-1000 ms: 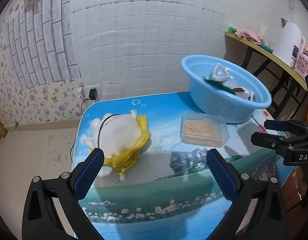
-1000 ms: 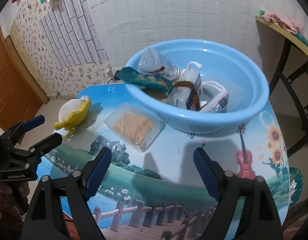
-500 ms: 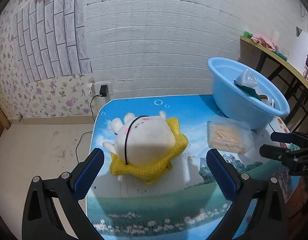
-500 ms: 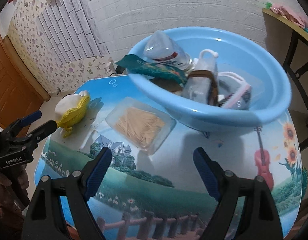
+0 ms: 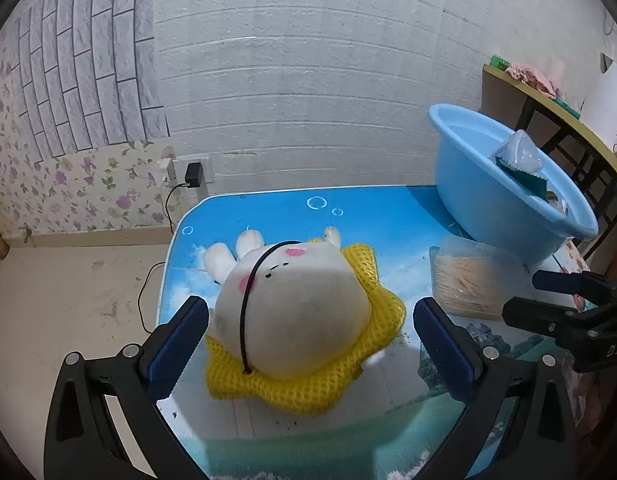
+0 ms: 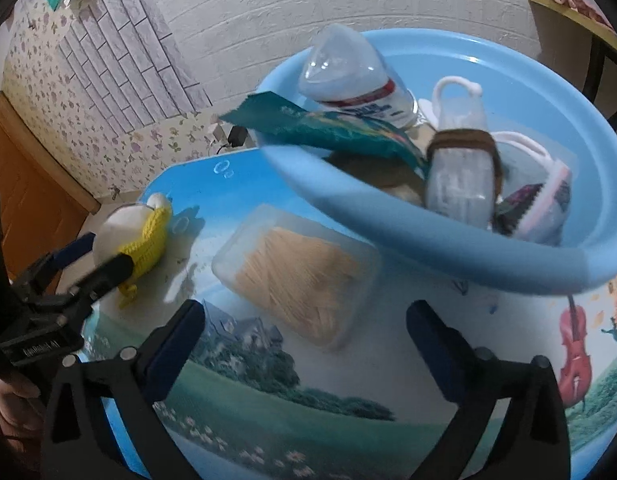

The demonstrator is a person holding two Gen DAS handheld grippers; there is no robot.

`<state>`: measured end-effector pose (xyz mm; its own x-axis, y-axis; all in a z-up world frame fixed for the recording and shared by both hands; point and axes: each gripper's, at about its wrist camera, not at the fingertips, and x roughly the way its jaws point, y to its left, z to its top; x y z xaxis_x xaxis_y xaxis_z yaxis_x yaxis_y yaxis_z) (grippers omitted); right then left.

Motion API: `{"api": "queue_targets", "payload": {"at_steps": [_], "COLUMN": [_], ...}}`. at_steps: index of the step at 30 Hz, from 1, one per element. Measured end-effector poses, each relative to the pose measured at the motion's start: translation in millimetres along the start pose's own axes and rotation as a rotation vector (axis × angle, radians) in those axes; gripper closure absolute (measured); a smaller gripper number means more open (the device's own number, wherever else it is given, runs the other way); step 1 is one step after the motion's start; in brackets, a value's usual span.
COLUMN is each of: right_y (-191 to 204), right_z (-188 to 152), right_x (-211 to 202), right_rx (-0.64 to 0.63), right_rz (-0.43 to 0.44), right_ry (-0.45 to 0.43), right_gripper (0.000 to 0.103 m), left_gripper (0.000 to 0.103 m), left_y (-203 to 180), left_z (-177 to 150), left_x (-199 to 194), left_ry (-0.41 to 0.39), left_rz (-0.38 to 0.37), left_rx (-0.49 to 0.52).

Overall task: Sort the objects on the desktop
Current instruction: 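Move both grippers back toward the plush bunny and toothpick box, then grasp the plush bunny with the left gripper while the right grasps the toothpick box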

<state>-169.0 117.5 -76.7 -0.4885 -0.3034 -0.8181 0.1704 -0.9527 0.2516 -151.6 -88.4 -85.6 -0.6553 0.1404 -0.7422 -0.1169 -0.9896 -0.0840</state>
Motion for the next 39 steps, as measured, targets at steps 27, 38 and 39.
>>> {"api": "queue_targets", "payload": {"at_steps": [27, 38, 39], "right_y": [39, 42, 39], "right_z": [19, 5, 3], "right_x": [58, 53, 50], "right_rx": [0.086, -0.030, -0.035], "right_rz": [-0.192, -0.179, -0.173], "right_ry": [0.072, 0.083, 0.084], "right_gripper": [0.000, 0.002, 0.002], "left_gripper": [0.025, 0.026, 0.026], "left_y": [10, -4, -6], "left_z": [-11, -17, -18], "left_x": [14, -6, -9], "left_ry": [0.000, -0.011, -0.009], "left_rz": [-0.004, -0.021, -0.023], "left_rx": [0.017, 0.029, 0.024]}}
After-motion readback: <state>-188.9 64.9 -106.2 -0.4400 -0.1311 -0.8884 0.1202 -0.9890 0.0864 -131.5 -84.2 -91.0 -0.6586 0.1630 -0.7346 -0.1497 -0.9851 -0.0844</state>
